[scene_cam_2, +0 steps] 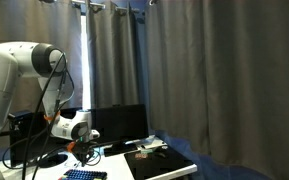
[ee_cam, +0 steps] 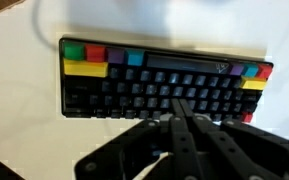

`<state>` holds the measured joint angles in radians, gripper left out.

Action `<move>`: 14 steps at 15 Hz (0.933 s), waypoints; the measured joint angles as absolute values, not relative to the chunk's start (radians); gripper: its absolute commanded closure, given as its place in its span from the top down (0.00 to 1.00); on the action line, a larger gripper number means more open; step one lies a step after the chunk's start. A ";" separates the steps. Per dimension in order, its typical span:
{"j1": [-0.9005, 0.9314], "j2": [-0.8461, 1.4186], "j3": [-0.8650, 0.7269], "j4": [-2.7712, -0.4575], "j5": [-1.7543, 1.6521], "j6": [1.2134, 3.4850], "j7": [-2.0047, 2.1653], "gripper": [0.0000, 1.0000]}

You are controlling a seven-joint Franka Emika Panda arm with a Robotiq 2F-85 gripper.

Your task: Press a top middle button on the desktop computer keyboard

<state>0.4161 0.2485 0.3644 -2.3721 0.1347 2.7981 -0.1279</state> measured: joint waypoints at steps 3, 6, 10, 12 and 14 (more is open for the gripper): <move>0.409 0.291 0.368 -2.344 0.127 2.810 -0.133 0.00; 0.403 0.327 0.368 -2.323 0.114 2.824 -0.136 0.00; 0.385 0.373 0.383 -2.297 0.113 2.839 -0.153 0.00; 0.380 0.391 0.383 -2.287 0.105 2.847 -0.155 0.00; 0.379 0.407 0.381 -2.281 0.086 2.861 -0.155 0.00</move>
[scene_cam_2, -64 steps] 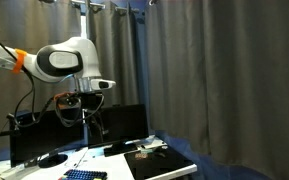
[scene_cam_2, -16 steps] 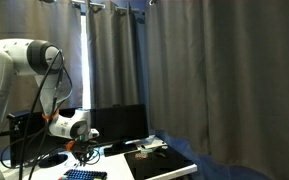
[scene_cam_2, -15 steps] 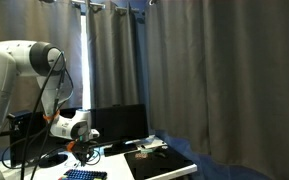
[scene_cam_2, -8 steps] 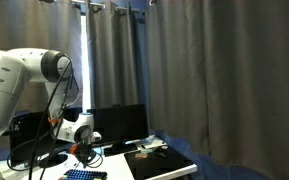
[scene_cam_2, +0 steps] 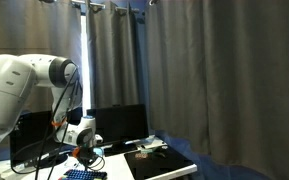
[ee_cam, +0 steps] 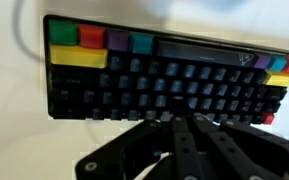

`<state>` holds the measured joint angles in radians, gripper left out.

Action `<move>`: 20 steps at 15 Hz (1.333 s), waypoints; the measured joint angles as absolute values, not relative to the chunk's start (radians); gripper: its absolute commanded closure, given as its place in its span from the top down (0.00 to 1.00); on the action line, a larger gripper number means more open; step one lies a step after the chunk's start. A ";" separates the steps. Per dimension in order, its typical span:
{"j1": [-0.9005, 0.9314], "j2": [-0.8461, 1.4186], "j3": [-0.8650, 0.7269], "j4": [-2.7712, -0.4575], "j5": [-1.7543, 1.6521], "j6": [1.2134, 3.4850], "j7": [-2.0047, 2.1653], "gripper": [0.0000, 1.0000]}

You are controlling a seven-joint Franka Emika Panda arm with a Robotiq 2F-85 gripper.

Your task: Press a top middle button on the desktop computer keyboard

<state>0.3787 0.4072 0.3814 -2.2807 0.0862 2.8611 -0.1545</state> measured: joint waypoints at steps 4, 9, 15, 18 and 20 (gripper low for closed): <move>0.379 0.430 0.373 -2.271 0.041 2.881 -0.153 0.00; 0.384 0.443 0.349 -2.271 -0.008 2.911 -0.149 0.00; 0.388 0.451 0.337 -2.270 -0.031 2.924 -0.146 0.00; 0.388 0.463 0.337 -2.267 -0.033 2.935 -0.146 0.00; 0.389 0.471 0.337 -2.265 -0.035 2.946 -0.146 0.00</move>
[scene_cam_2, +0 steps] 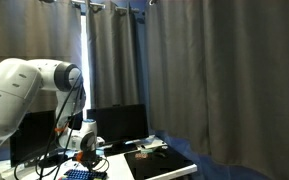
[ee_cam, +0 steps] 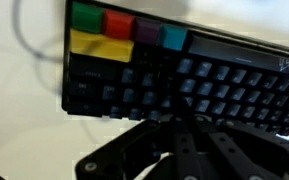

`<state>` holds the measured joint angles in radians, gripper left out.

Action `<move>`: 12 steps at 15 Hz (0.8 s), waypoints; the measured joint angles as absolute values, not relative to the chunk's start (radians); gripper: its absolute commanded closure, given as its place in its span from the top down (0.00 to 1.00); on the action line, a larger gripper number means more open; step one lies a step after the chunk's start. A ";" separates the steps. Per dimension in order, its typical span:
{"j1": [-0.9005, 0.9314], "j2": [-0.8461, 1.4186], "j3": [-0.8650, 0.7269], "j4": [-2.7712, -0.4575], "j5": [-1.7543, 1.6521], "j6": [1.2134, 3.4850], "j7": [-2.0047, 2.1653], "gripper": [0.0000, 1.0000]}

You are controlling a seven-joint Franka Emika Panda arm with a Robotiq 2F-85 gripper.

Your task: Press a top middle button on the desktop computer keyboard

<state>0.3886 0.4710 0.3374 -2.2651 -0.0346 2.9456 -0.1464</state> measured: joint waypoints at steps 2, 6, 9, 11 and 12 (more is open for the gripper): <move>0.389 0.479 0.337 -2.263 -0.039 2.958 -0.146 0.00; 0.395 0.491 0.332 -2.259 -0.050 2.984 -0.146 0.00; 0.401 0.492 0.319 -2.258 -0.064 2.989 -0.146 0.00; 0.407 0.492 0.309 -2.257 -0.071 2.990 -0.146 0.00; 0.409 0.492 0.305 -2.257 -0.073 2.990 -0.146 0.00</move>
